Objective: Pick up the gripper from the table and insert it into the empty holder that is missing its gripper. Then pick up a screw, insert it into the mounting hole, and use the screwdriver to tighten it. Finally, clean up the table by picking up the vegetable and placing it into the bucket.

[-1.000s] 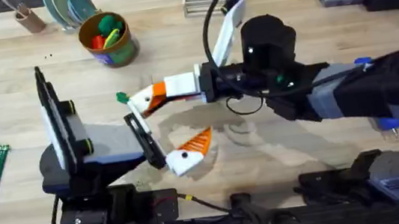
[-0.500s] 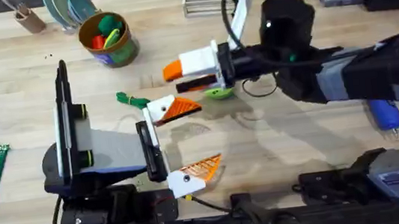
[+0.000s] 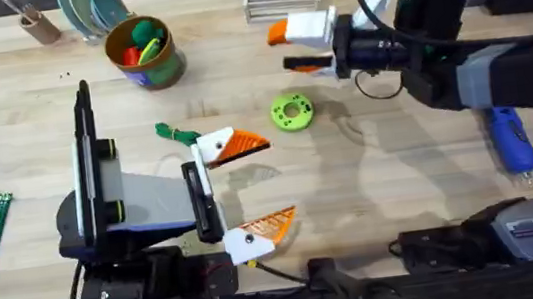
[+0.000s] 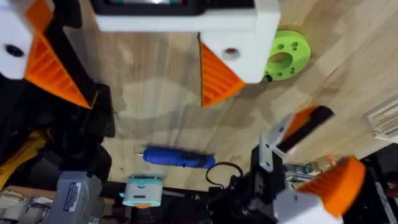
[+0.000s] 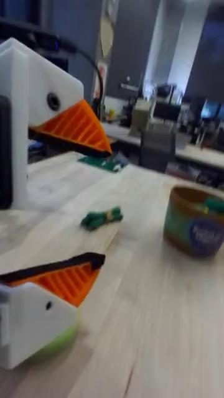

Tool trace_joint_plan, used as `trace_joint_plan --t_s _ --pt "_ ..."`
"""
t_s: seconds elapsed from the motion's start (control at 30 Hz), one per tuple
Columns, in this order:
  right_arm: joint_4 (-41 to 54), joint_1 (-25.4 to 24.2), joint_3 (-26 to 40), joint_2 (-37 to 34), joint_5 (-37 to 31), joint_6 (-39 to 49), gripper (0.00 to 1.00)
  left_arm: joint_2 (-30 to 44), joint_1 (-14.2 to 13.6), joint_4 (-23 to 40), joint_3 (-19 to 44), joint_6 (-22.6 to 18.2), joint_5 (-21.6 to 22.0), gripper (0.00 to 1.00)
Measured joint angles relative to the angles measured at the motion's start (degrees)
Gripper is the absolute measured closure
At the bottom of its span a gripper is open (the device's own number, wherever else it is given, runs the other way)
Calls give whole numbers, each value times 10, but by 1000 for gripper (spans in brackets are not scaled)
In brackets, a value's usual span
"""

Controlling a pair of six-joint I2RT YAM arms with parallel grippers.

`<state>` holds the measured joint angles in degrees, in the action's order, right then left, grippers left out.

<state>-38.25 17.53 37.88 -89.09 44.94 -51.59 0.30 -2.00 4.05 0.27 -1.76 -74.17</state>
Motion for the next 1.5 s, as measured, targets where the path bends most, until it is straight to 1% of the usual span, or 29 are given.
trace_joint_plan --t_s 0.1,0.17,0.27,0.33,0.47,0.57,0.63,0.73,0.8,1.0,1.2,1.33,1.5 --pt "83 -6 0 1 -17 51 44 0 0 0 0 0 0 8" --pt "120 -6 0 8 -35 88 42 0 0 0 0 0 0 8" --pt "164 -5 0 41 -71 144 42 0 0 0 0 0 0 8" --pt "210 -5 3 70 -99 181 42 0 0 0 0 0 0 9" --pt "341 0 19 121 -175 265 42 0 0 0 0 0 1 8" --pt "427 23 28 136 -244 329 42 0 0 0 0 0 1 8" --pt "454 48 29 136 -277 360 42 0 0 0 0 0 1 8" --pt "471 84 29 134 -307 390 42 0 0 0 0 0 1 8" --pt "471 99 29 134 -318 402 42 0 0 0 0 0 1 9" --pt "464 102 30 129 -335 412 42 0 0 0 0 0 1 8" --pt "435 107 31 92 -362 416 47 0 0 0 0 0 1 8" --pt "452 135 38 78 -401 417 46 0 0 0 0 0 2 8" --pt "495 166 71 72 -447 418 41 0 0 0 0 0 3 8"
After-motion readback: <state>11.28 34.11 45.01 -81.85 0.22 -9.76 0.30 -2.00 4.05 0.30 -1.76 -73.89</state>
